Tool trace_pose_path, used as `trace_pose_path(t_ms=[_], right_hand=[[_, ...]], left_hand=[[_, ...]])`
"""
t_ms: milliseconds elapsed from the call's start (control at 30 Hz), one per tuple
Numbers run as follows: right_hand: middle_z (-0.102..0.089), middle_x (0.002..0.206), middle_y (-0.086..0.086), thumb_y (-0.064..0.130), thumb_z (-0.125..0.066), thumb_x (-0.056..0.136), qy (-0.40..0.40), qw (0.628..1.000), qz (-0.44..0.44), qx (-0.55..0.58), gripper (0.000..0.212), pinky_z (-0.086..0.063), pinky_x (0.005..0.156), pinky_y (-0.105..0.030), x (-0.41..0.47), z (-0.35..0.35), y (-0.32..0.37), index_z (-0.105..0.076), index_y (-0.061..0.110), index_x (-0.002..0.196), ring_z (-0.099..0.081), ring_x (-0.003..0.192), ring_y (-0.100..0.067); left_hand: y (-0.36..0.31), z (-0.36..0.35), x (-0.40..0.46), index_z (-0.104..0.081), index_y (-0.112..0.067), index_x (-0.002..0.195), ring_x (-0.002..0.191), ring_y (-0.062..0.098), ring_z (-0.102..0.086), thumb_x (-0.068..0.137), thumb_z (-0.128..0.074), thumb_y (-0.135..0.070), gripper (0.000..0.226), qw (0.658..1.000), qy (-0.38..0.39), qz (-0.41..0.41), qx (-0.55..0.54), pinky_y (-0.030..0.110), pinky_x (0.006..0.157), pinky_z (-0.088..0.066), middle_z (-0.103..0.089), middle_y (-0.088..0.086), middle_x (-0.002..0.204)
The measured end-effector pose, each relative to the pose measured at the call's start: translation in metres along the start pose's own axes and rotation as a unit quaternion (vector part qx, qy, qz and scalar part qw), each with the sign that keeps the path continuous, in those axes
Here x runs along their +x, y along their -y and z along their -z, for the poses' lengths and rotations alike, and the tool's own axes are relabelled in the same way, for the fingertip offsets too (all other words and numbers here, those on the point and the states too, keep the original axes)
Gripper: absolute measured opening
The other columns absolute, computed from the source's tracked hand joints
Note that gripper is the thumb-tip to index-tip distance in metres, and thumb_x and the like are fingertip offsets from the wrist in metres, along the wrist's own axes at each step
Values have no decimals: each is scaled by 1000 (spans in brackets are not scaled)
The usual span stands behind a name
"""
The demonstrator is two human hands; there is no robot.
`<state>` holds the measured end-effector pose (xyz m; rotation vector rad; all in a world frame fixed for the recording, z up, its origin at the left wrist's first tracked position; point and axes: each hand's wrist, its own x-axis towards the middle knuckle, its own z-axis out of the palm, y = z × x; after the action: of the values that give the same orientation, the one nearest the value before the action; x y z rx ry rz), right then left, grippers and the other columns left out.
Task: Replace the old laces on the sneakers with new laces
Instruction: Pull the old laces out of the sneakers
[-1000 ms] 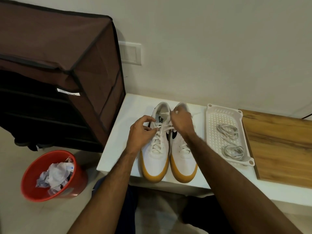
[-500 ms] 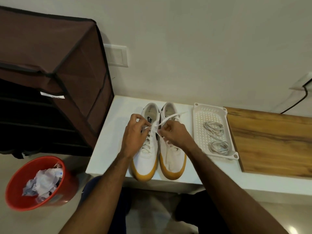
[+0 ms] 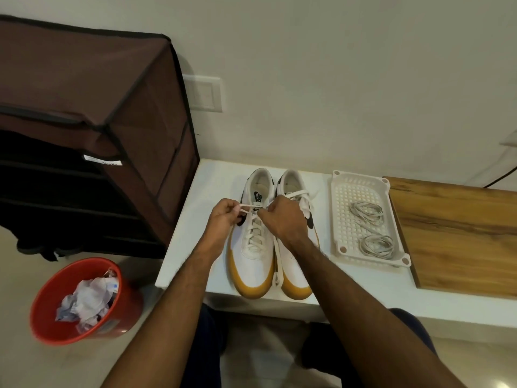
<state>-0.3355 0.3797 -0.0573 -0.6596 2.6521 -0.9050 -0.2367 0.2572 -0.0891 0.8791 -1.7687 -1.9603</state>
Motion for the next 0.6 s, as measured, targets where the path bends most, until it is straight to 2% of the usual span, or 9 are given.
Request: trace_pose_path(t_ms=[67, 133, 200, 267, 367, 500, 600], right_hand=[[-57, 58, 3, 41, -66, 82, 2, 1000, 4, 15, 35, -51, 53, -32, -2, 1, 0, -63, 8, 72, -60, 57, -17], [-64, 61, -2, 36, -68, 83, -1, 999, 18, 30, 31, -58, 61, -39, -5, 2, -1, -67, 7, 73, -62, 58, -18], [-68, 68, -6, 31, -68, 85, -12, 999, 26, 43, 26, -57, 64, -39, -6, 4, -4, -68, 5, 79, -65, 65, -19], [-70, 74, -7, 30, -69, 86, -12, 998, 28, 48, 26, -54, 65, -37, -6, 5, -5, -68, 4, 83, -66, 70, -20], [-70, 71, -11, 31, -70, 88, -7, 998, 27, 54, 30, -53, 64, -38, -4, 5, -6, -69, 2, 78, -66, 68, -24], [-66, 61, -13, 29, -68, 88, -6, 997, 29, 69, 35, -50, 56, -35, -5, 2, -8, -70, 3, 66, -63, 59, -26], [-65, 59, -12, 26, -67, 86, -8, 996, 30, 80, 32, -52, 59, -38, -5, 2, -11, -70, 4, 63, -63, 59, -27]], left_hand=[[-6, -5, -5, -58, -4, 101, 87, 11, -67, 103, -49, -6, 9, 1000, -2, -12, -9, 21, 76, -53, -71, 3, 92], [-11, -9, -7, -62, -6, 107, 91, 8, -67, 102, -52, -9, 11, 999, 8, -45, 18, 14, 74, -51, -70, -1, 97], [-12, -14, -1, -65, -20, 114, 98, 10, -65, 100, -56, -20, 16, 989, 27, -88, 114, 22, 86, -50, -68, -9, 100], [-16, -17, 6, -65, -33, 115, 95, 8, -62, 95, -58, -23, 24, 950, 36, -132, 282, 35, 92, -42, -63, -13, 94], [-22, -19, 13, -68, -33, 115, 96, 10, -57, 94, -60, -25, 24, 891, 36, -157, 423, 38, 92, -33, -58, -10, 95], [-20, -18, 16, -72, -30, 106, 94, 10, -55, 95, -64, -31, 14, 867, 25, -185, 462, 39, 91, -35, -56, -8, 98], [-15, -24, 16, -69, -25, 99, 88, 10, -54, 95, -63, -28, 8, 878, 26, -188, 440, 35, 88, -38, -55, -6, 98]])
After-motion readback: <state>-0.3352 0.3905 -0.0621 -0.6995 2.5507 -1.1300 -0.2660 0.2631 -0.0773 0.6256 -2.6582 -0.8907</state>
